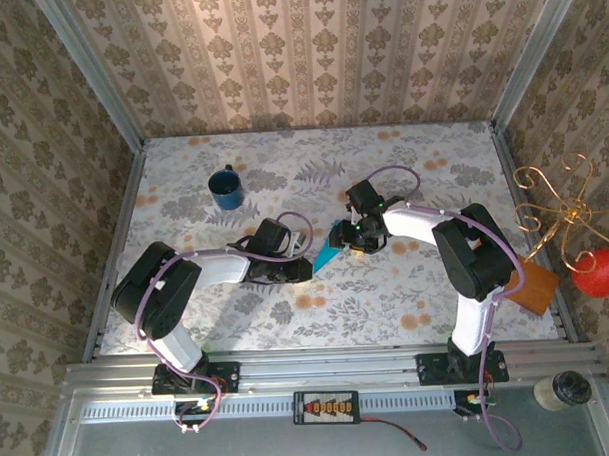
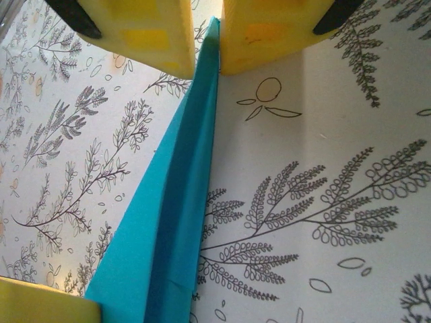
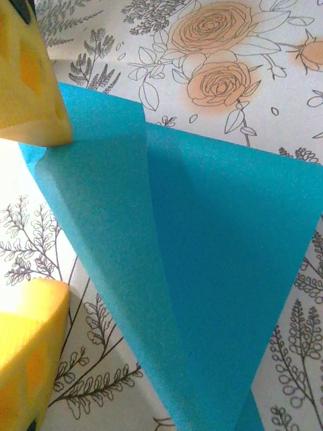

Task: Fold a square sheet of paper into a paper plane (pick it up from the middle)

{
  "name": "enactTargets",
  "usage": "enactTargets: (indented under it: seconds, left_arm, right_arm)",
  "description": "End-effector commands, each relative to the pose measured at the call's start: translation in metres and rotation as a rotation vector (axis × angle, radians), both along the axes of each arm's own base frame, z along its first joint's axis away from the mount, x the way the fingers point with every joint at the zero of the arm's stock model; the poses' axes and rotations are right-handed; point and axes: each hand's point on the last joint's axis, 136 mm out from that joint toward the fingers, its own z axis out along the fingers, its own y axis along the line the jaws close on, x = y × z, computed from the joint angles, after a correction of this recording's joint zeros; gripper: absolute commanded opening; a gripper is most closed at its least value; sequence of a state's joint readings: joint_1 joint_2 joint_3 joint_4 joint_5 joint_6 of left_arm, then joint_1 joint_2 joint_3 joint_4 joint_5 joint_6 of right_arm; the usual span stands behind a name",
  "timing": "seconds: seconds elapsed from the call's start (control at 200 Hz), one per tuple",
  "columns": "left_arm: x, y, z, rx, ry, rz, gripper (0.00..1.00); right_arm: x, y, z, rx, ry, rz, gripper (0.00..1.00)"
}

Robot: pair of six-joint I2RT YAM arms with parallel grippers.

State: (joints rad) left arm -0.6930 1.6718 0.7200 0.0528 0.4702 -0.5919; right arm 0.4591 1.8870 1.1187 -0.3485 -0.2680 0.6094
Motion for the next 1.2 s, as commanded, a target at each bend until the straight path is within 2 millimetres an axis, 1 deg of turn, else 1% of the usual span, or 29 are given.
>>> enactTargets:
  seconds: [0.0, 0.105, 0.16, 0.245, 0.36, 0.41, 0.455, 0.515, 0.7, 0.865, 1.195]
  left_arm:
    - [-0.015, 0.008, -0.021, 0.058, 0.054, 0.003, 0.17]
    - [-0.016, 0.009, -0.020, 0.059, 0.052, 0.002, 0.17]
    - [-0.015, 0.009, -0.014, 0.052, 0.041, 0.000, 0.19]
    - [-0.008, 0.004, 0.005, 0.022, -0.003, -0.007, 0.23]
    - [0.007, -0.001, 0.036, -0.002, -0.091, -0.006, 0.35]
    - [0.012, -0.002, 0.046, -0.008, -0.119, -0.005, 0.37]
    - [0.015, -0.002, 0.049, -0.008, -0.133, -0.003, 0.37]
    - [0.018, -0.004, 0.048, -0.008, -0.134, -0.005, 0.37]
    - [0.016, -0.013, 0.032, -0.023, -0.083, -0.018, 0.34]
    - [0.014, -0.018, 0.023, -0.031, -0.049, -0.035, 0.28]
    - [0.014, -0.019, 0.015, -0.017, -0.039, -0.047, 0.19]
  right_arm:
    - [-0.036, -0.040, -0.071, -0.209, 0.169, -0.036, 0.61]
    - [-0.036, -0.039, -0.072, -0.209, 0.175, -0.034, 0.61]
    - [-0.036, -0.039, -0.071, -0.206, 0.173, -0.032, 0.61]
    - [-0.035, -0.038, -0.070, -0.206, 0.170, -0.031, 0.61]
    - [-0.035, -0.038, -0.070, -0.205, 0.169, -0.032, 0.61]
    - [-0.035, -0.038, -0.071, -0.204, 0.170, -0.033, 0.61]
    - [-0.035, -0.038, -0.071, -0.203, 0.169, -0.031, 0.61]
    - [-0.035, -0.038, -0.071, -0.204, 0.170, -0.032, 0.61]
    - [-0.036, -0.038, -0.072, -0.203, 0.172, -0.030, 0.61]
    - [-0.037, -0.038, -0.072, -0.205, 0.173, -0.030, 0.61]
    - [-0.038, -0.039, -0.074, -0.209, 0.180, -0.032, 0.61]
